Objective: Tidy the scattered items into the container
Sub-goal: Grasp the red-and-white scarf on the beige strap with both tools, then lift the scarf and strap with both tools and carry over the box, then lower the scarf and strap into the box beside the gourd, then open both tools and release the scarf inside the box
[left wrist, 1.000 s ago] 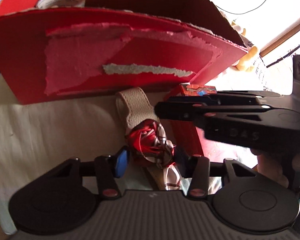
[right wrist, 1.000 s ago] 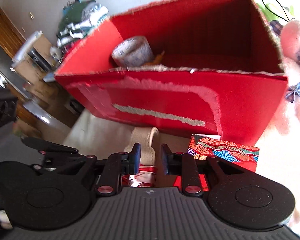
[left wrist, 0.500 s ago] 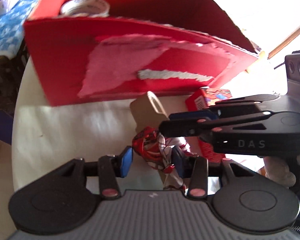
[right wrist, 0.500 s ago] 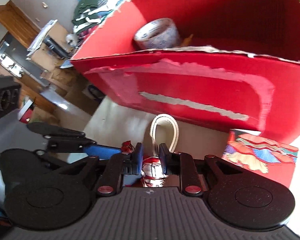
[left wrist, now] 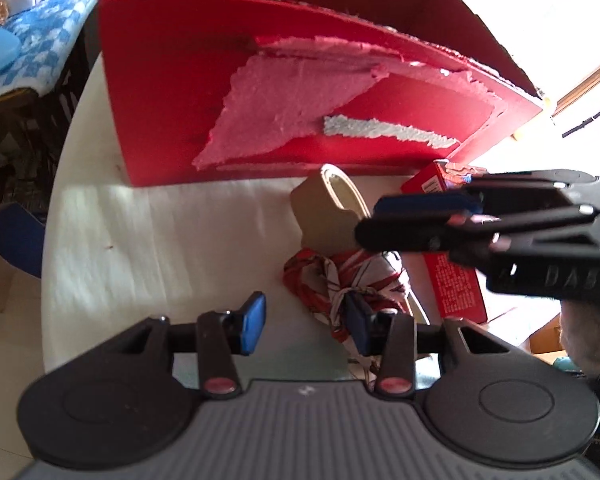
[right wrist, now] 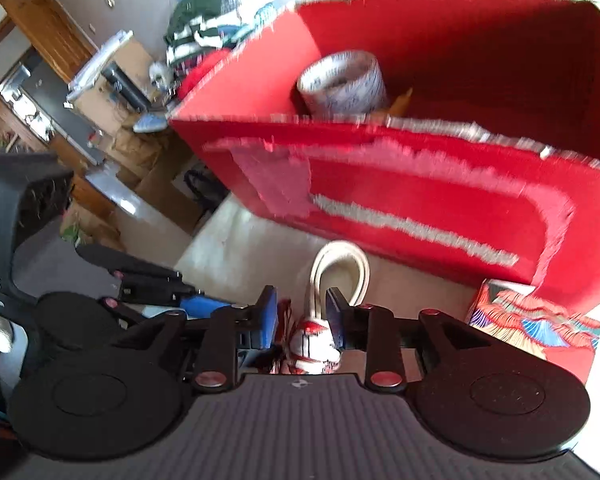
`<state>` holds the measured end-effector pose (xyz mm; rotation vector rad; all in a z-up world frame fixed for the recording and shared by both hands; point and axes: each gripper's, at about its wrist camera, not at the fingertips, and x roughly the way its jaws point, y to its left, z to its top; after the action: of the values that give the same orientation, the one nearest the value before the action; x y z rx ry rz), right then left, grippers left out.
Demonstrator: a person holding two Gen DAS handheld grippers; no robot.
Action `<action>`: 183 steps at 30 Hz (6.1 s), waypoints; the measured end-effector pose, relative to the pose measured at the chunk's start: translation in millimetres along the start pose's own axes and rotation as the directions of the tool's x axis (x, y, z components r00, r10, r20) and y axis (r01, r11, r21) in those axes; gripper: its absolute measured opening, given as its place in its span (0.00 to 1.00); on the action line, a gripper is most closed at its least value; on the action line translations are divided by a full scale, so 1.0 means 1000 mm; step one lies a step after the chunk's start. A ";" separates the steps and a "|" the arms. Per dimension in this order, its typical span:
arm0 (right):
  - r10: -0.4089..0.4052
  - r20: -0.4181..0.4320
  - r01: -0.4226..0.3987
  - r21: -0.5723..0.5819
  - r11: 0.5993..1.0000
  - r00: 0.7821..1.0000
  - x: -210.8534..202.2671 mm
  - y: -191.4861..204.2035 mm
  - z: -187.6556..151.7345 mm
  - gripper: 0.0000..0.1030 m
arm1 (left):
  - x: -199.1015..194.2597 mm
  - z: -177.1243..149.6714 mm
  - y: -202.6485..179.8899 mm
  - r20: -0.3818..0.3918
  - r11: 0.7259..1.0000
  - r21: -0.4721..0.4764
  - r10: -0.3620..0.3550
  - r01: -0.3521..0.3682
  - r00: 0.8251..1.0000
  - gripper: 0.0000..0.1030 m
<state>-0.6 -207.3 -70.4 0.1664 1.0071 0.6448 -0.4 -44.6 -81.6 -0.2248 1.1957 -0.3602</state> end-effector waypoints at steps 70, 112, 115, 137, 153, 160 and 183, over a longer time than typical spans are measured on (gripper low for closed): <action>-0.015 0.301 -0.016 0.102 0.995 0.953 -0.065 -0.046 0.095 0.22 | -0.073 0.133 -0.104 0.261 0.902 0.432 -0.108 -0.016 0.959 0.23; -0.155 -0.352 0.240 0.213 0.947 0.923 0.051 -0.108 0.115 0.24 | 0.046 0.183 -0.067 -0.071 0.953 0.283 0.135 -0.110 0.988 0.48; -0.140 -0.356 0.229 0.221 0.948 0.924 0.049 -0.110 0.112 0.24 | 0.044 0.182 -0.063 -0.073 0.957 0.261 0.151 -0.127 0.986 0.55; -0.034 -0.325 0.132 0.284 0.950 0.945 0.025 -0.128 0.094 0.29 | 0.029 0.178 -0.064 0.023 0.956 0.210 0.205 -0.205 0.979 0.68; 0.020 -0.327 0.084 0.299 0.951 0.945 0.016 -0.143 0.074 0.32 | 0.022 0.181 -0.074 0.036 0.949 0.218 0.225 -0.227 0.974 0.68; 0.047 -0.357 0.080 0.334 0.939 0.933 0.019 -0.155 0.066 0.35 | 0.020 0.185 -0.075 0.026 0.954 0.213 0.209 -0.209 0.978 0.67; -0.018 -0.199 0.117 0.499 0.859 0.980 0.038 -0.179 0.105 0.34 | 0.035 0.175 -0.055 0.022 0.983 0.096 0.152 -0.154 0.988 0.67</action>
<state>176.6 -312.8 -116.0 0.5421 1.3499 0.3173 166.4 -112.3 -30.4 -0.0498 1.1701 -0.2813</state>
